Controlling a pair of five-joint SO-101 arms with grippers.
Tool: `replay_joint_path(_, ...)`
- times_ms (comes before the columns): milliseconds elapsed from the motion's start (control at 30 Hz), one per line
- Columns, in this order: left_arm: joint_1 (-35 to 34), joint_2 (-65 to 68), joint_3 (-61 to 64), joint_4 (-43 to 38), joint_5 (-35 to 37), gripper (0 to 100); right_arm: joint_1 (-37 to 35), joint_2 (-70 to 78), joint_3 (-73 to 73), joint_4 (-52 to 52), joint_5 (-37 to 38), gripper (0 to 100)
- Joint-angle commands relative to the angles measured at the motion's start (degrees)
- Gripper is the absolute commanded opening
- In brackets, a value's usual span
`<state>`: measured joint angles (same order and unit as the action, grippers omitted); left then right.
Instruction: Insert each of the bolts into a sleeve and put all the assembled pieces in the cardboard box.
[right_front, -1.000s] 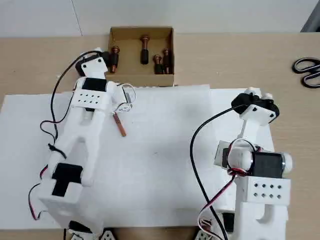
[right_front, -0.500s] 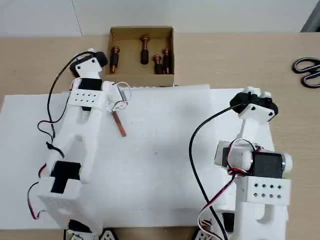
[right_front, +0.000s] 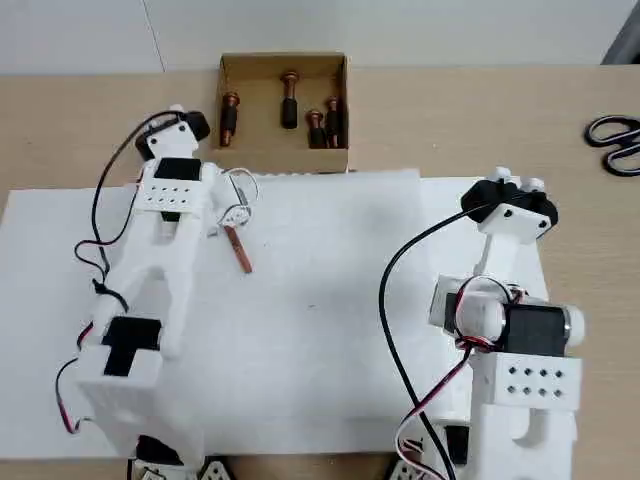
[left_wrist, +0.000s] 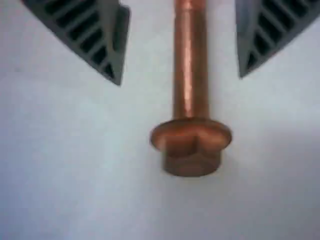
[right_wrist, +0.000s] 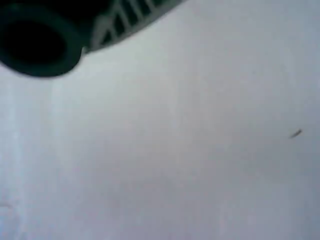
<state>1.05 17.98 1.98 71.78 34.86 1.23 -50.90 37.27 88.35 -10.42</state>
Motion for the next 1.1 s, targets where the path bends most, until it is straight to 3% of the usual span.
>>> replay_joint_path(0,-0.09,1.05,-2.07,-1.05,0.09,15,0.57,-0.92,-0.35,-0.57,0.53,0.2)
replay_joint_path(300,-0.09,2.73,-2.07,-5.27,0.09,15,0.57,-1.1,-0.35,-0.57,0.53,0.2)
replay_joint_path(533,-0.18,2.99,-1.71,-7.82,0.09,0,0.57,-1.1,-0.35,-0.57,0.53,0.2)
replay_joint_path(1067,-0.09,8.97,-1.98,-7.03,0.09,2,0.57,-1.1,-0.35,-0.48,0.53,0.2)
